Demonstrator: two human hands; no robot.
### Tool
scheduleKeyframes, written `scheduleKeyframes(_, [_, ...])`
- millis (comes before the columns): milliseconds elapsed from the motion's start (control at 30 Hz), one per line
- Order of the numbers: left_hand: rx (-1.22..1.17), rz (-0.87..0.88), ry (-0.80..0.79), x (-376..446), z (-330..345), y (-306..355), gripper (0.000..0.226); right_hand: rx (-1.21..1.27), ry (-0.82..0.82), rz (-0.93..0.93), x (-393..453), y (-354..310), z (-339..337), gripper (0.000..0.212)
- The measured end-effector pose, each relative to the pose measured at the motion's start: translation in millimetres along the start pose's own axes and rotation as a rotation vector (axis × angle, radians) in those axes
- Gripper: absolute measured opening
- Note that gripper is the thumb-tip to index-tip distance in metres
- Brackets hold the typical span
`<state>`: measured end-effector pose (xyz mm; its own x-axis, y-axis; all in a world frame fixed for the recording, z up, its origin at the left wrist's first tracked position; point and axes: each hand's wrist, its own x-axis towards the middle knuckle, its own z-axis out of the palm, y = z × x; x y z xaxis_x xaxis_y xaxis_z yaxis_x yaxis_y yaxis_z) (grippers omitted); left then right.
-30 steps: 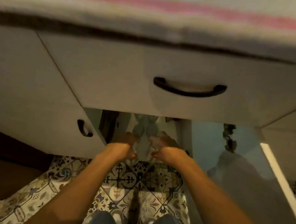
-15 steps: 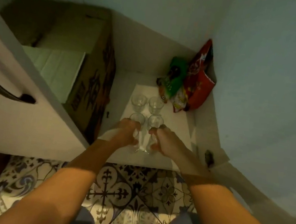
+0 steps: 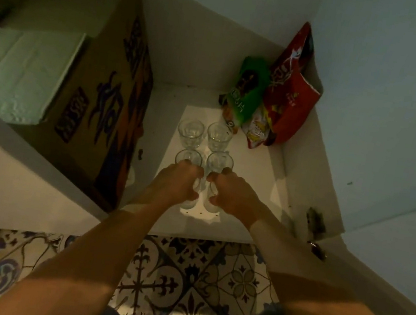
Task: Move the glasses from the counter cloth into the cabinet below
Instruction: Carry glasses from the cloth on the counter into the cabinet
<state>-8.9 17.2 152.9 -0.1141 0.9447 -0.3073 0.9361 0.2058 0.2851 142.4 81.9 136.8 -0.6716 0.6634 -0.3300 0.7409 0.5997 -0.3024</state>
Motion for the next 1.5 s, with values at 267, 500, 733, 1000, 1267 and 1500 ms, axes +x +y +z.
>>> scheduleKeyframes(267, [0.051, 0.004, -0.010, 3, 1, 5, 0.055, -0.053, 0.060, -0.012, 0, -6, 6, 0.054])
scheduleKeyframes(500, [0.077, 0.014, -0.048, 0, 7, 5, 0.056, -0.055, 0.040, -0.011, -1, -4, 6, 0.054])
scheduleKeyframes(733, [0.098, 0.012, -0.038, -1, 9, 2, 0.057, -0.036, 0.039, -0.009, -4, 1, 7, 0.051])
scheduleKeyframes(1000, [0.082, 0.007, -0.047, -3, 8, 0, 0.060, -0.036, 0.047, -0.008, -4, 2, 10, 0.052])
scheduleKeyframes(1267, [0.087, -0.002, -0.058, -2, 8, 1, 0.061, -0.047, 0.035, -0.009, -4, 3, 10, 0.056])
scheduleKeyframes(1500, [0.084, 0.001, -0.065, -3, 8, 1, 0.063, -0.028, 0.036, -0.013, -5, 5, 11, 0.057])
